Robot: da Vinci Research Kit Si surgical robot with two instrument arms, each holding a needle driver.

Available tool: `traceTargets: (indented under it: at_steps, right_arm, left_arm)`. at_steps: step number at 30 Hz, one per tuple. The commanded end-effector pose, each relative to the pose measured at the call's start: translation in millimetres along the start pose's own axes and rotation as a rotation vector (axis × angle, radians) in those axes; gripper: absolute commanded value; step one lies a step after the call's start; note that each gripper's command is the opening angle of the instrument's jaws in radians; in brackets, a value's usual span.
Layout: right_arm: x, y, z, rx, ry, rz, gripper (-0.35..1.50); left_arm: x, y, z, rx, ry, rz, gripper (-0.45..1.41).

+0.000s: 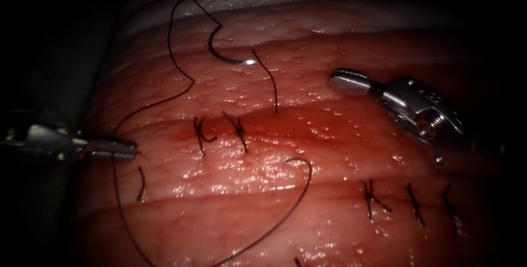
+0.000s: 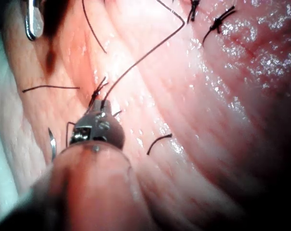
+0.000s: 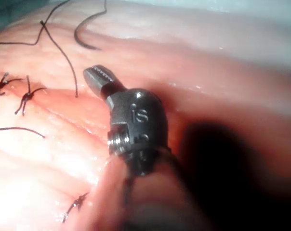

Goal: Wound Closure
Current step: Wrap the suture counter-clockwise twice around the right needle driver.

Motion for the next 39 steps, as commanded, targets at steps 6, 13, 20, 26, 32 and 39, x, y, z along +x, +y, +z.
traceTargets:
  at_steps: [6, 13, 20, 26, 32, 39]
  right_arm:
    - [-0.4, -5.9, 3.6, 0.168, -0.186, -0.182, -0.20]
    - [-1.2, -8.8, 7.4, 0.267, -0.230, -0.245, -0.35]
    - [-2.7, -11.4, 10.8, 0.343, -0.302, -0.290, -0.35]
    - [-1.8, -14.2, 14.6, 0.363, -0.199, -0.327, -0.35]
    - [-0.2, -15.6, 16.7, 0.355, -0.064, -0.373, -0.35]
    - [0.9, -17.0, 18.1, 0.379, 0.058, -0.374, -0.35]
  left_arm:
    - [0.6, -5.7, 2.7, 0.172, 0.111, -0.076, -0.45]
    - [-0.3, -8.5, 4.6, 0.244, 0.145, -0.136, -0.45]
    - [-1.3, -8.6, 6.7, 0.253, 0.161, -0.233, -0.45]
    - [-2.8, -8.5, 9.0, 0.275, 0.175, -0.365, -0.45]
    - [-4.4, -7.9, 10.1, 0.297, 0.126, -0.420, -0.45]
    - [-6.0, -6.9, 11.3, 0.305, 0.120, -0.432, -0.45]
